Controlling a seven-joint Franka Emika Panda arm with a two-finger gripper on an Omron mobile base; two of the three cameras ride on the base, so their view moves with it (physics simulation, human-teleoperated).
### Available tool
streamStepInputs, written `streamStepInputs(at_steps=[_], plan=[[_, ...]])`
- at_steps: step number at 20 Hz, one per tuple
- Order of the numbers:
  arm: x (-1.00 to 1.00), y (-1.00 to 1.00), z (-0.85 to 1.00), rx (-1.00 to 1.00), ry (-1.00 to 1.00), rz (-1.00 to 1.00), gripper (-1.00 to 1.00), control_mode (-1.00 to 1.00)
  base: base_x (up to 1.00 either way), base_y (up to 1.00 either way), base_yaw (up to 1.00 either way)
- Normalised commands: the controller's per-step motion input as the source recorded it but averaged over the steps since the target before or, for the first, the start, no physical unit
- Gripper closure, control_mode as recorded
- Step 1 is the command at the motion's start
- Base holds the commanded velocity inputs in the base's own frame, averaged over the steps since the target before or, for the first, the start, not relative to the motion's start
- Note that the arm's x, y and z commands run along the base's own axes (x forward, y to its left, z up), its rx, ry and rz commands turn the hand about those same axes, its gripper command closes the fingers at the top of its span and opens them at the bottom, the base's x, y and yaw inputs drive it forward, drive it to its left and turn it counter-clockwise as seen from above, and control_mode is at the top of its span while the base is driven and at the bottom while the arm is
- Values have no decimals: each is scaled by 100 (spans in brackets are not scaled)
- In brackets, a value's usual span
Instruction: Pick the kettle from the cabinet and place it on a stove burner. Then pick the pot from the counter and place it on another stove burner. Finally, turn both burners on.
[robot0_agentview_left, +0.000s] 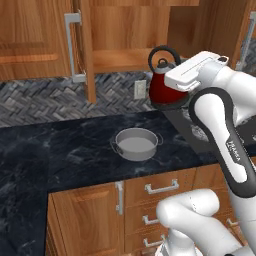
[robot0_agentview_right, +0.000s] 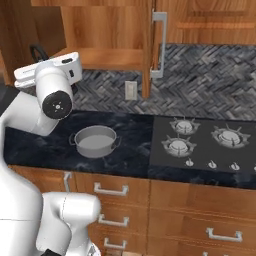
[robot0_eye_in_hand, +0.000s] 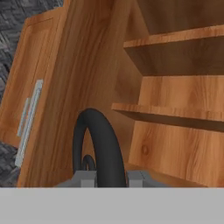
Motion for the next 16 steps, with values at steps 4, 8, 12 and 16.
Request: streamStepInputs(at_steps=[4,8,12,16], plan=[[0,0,0,0,0,0,100,100,-63,-36,-12],[0,0,0,0,0,0,100,100,-57,-44,-13],[0,0,0,0,0,0,100,100,-52,-47,-12],[0,0,0,0,0,0,100,100,-46,-48,-12]])
